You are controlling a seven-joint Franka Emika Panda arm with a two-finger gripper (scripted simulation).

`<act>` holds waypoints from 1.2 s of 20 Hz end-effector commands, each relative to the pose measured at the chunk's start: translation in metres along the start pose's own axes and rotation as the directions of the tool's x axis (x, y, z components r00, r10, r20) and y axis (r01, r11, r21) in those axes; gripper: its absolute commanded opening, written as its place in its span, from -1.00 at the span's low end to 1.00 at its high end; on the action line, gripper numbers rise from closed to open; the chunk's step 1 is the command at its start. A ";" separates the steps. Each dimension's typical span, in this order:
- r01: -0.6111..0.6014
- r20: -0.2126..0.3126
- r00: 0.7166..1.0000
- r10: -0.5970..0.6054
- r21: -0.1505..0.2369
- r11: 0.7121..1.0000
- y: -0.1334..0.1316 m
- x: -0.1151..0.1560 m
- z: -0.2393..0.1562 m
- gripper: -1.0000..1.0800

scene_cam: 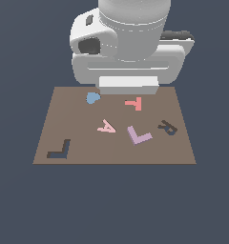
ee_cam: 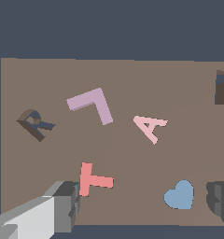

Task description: Insert a designated object into the corresponding slot on a board.

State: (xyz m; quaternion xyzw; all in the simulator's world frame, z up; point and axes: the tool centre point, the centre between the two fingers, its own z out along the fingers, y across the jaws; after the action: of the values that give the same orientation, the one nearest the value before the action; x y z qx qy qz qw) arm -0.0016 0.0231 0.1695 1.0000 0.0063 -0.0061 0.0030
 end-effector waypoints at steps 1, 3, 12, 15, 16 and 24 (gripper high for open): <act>0.000 0.000 1.000 0.000 0.000 1.000 0.000 0.000 0.000 0.92; 0.003 0.000 1.000 -0.003 0.000 1.000 0.000 0.000 0.001 0.92; 0.077 -0.003 0.997 -0.077 0.002 0.997 -0.010 0.014 0.027 0.92; 0.124 -0.005 0.992 -0.124 0.003 0.992 -0.017 0.023 0.043 0.92; 0.142 -0.006 0.990 -0.142 0.003 0.990 -0.020 0.026 0.049 0.92; 0.279 -0.011 0.960 -0.279 0.003 0.960 -0.043 0.050 0.097 0.92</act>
State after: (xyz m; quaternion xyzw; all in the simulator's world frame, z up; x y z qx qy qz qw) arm 0.0425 0.0623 0.0793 0.9907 0.1357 -0.0021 -0.0001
